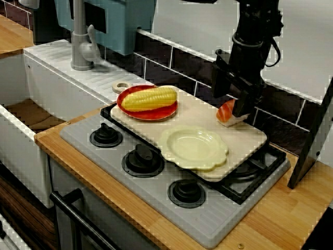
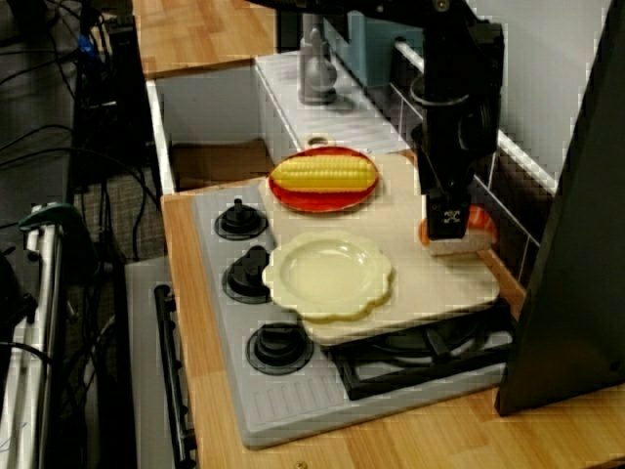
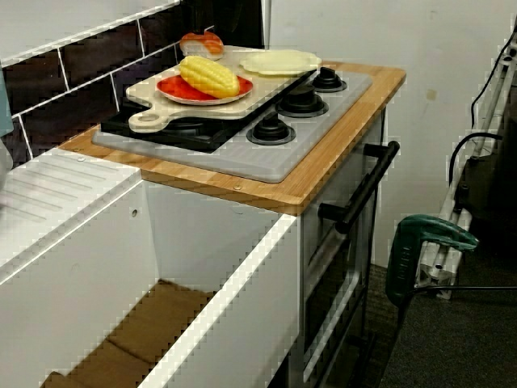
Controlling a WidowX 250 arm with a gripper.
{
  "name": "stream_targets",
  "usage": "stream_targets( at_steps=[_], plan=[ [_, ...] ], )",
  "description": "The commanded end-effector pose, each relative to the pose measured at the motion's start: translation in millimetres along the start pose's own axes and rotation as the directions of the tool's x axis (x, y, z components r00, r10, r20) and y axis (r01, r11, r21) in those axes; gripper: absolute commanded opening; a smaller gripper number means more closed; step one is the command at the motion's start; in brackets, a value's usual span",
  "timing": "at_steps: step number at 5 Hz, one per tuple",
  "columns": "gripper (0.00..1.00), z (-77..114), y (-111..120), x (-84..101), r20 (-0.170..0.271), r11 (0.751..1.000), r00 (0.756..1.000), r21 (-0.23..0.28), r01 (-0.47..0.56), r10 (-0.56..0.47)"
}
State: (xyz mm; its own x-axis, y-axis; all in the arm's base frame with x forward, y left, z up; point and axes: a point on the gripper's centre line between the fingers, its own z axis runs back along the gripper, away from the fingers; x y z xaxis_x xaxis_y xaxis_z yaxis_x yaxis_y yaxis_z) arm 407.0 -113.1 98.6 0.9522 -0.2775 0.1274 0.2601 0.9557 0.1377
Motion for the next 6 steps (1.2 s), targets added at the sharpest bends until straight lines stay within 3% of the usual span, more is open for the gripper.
stream_targets(
  at_steps=[1,6],
  plan=[
    [1.0,15.8,9,11.6,0.061,0.999,0.997,0.006,-0.042,0.042],
    [1.0,5.1,7,13.3,0.051,0.997,0.996,-0.011,-0.071,0.071]
  ],
)
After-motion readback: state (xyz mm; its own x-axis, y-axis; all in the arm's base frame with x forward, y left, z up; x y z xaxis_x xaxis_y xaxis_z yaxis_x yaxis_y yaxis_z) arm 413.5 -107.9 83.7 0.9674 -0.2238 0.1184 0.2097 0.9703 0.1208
